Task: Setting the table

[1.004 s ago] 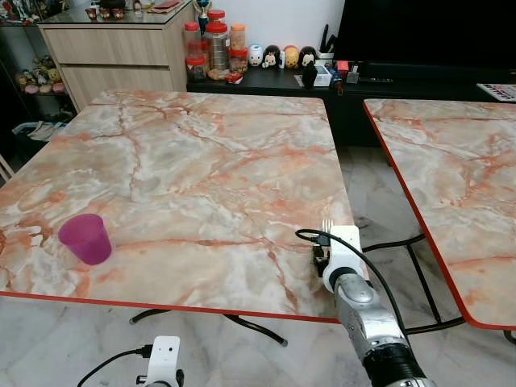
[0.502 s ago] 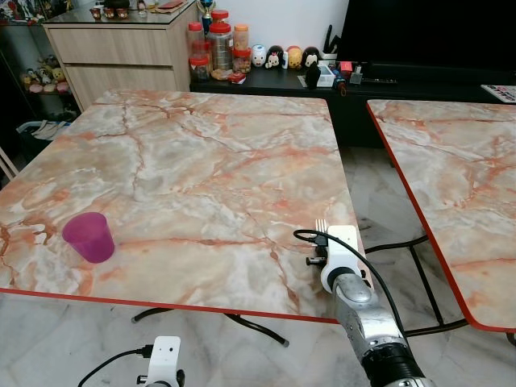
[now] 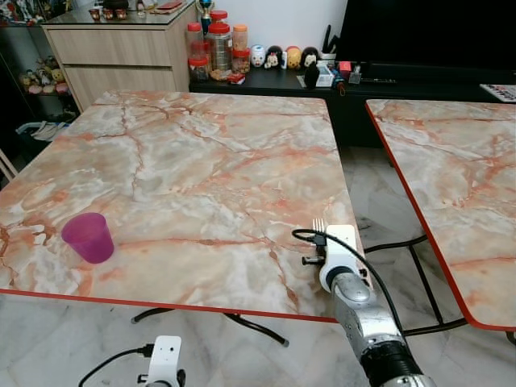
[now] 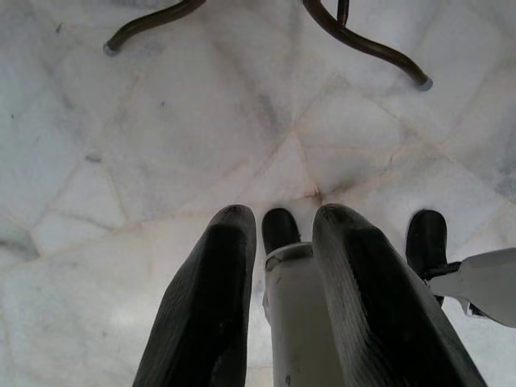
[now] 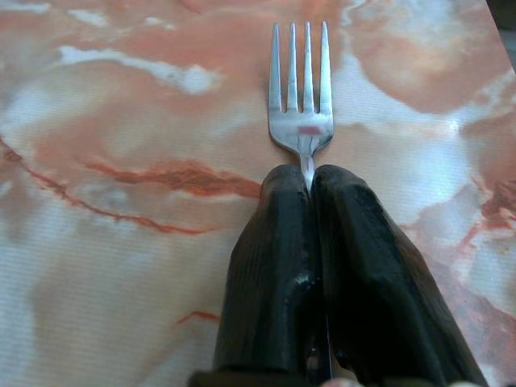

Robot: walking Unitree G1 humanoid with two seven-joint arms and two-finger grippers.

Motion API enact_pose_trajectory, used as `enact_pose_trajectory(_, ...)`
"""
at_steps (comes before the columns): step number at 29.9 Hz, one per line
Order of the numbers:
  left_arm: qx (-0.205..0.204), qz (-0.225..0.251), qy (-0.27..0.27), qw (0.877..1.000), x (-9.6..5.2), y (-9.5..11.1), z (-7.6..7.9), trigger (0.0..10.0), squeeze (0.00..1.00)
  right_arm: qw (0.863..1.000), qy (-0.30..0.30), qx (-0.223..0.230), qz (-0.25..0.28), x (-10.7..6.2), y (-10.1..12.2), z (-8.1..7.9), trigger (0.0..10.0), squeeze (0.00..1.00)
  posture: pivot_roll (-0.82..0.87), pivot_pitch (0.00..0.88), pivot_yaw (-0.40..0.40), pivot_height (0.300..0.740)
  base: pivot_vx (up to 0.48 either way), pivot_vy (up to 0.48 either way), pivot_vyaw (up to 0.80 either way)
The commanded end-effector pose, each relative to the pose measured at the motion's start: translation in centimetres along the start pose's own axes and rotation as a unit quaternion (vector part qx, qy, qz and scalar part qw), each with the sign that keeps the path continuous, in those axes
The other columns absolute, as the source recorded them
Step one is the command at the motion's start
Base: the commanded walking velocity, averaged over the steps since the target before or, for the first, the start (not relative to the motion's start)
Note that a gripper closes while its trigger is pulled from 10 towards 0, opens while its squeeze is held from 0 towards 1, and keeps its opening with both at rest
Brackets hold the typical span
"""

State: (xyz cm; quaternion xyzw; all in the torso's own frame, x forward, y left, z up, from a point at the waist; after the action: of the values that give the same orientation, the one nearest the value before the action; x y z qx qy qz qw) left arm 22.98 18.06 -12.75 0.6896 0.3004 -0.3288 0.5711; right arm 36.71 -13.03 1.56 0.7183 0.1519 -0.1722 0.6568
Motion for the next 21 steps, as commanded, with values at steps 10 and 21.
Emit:
enact_pose_trajectory(10, 0.004, -0.006, 0.001, 1.0, 0.0, 0.0, -0.2, 10.0, 0.0, 0.983, 0.049, 0.038, 0.174, -1.4, 7.0, -1.7, 10.0, 0.0, -0.06, 0.0, -0.008, 0.725, 0.0, 0.0, 0.0)
enact_pose_trajectory(21, 0.004, -0.005, 0.008, 1.0, 0.0, 0.0, -0.3, 10.0, 0.0, 0.967, 0.045, -0.004, 0.249, -2.5, 9.3, -1.3, 10.0, 0.0, -0.05, 0.0, -0.017, 0.725, 0.0, 0.0, 0.0)
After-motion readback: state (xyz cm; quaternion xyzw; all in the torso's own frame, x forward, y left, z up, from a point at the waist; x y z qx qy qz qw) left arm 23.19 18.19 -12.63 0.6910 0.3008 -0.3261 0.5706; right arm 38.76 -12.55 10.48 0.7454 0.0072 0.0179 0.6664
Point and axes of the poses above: a point about 5 cm out from each wrist's last joint towards the gripper, its own x axis pointing out of the wrist towards the gripper, its own y axis along the axis of the wrist's last joint, z = x × y, the point moved 6 cm from there along x, pointing out of the wrist towards the gripper, and after that the axes turned 7 degrees about x, right-handed, at the moved point
